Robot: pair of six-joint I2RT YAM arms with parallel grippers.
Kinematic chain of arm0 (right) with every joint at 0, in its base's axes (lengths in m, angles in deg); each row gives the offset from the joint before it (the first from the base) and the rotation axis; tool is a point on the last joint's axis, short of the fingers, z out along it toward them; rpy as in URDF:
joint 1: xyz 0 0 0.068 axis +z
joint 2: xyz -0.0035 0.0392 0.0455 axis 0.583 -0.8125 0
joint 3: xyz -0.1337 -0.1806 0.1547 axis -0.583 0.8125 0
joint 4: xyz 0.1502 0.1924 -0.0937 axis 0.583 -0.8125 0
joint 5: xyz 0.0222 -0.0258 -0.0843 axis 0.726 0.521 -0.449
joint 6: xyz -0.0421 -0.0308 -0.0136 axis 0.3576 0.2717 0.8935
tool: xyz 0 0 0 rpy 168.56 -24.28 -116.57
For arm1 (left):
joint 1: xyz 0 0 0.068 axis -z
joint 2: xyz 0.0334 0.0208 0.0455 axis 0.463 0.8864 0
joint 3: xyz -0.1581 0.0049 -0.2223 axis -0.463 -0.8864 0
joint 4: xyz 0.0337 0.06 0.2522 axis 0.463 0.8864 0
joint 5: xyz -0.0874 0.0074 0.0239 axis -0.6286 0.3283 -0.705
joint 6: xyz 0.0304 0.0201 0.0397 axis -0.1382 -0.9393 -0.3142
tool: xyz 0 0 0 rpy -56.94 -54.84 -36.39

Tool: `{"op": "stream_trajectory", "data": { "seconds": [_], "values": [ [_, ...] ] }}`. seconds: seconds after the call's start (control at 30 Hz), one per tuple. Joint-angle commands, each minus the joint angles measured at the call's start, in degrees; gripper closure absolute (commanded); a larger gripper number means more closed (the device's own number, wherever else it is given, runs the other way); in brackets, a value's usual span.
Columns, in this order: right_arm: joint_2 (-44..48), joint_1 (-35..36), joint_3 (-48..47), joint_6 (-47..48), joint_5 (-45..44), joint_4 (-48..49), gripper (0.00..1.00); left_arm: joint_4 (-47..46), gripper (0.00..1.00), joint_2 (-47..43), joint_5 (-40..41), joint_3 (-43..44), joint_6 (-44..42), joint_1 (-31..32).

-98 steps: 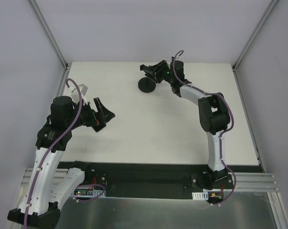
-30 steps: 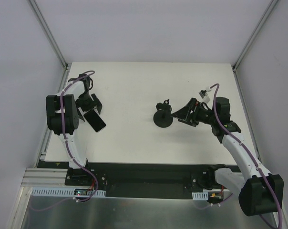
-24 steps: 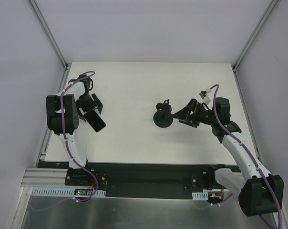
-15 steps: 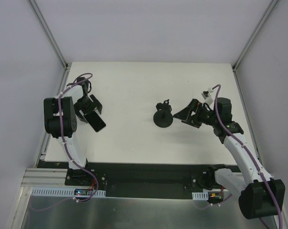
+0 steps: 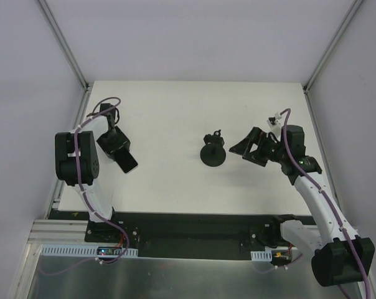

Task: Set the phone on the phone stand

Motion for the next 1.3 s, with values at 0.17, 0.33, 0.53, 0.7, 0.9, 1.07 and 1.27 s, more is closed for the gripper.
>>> {"op": "stream_trajectory", "data": {
  "seconds": [0.17,0.33,0.53,0.7,0.9,1.07,1.27],
  "values": [
    [-1.88,0.02,-5.67,-1.57,1.26,0.87,0.04,1.43,1.0,-10.07,-3.5,-3.44,-2.41,1.5],
    [-3.72,2.65,-8.65,-1.58,0.83,1.59,0.04,1.52,1.0,-17.71,-5.35,-3.09,-3.91,7.54],
    [-7.58,13.01,-22.61,7.12,-4.97,-4.82,0.04,2.57,1.0,-27.3,-8.94,4.37,-2.95,15.64],
    [-14.09,22.24,-31.41,12.48,-6.9,-6.15,0.04,4.15,1.0,-29.15,-14.83,14.55,-0.05,20.74],
    [-20.77,29.72,-35.46,14.25,-8.13,-3.34,0.08,4.77,1.0,-28.36,-15.11,21.42,0.57,29.26],
    [-25.26,33.15,-39.23,15.48,-8.66,-3.34,0.19,4.86,1.0,-27.05,-12.48,24.77,-0.48,34.02],
    [-26.76,33.42,-38.37,11.97,-11.3,-0.71,0.35,4.68,1.0,-27.4,-10.1,25.83,-0.04,37.01]
  ]
}}
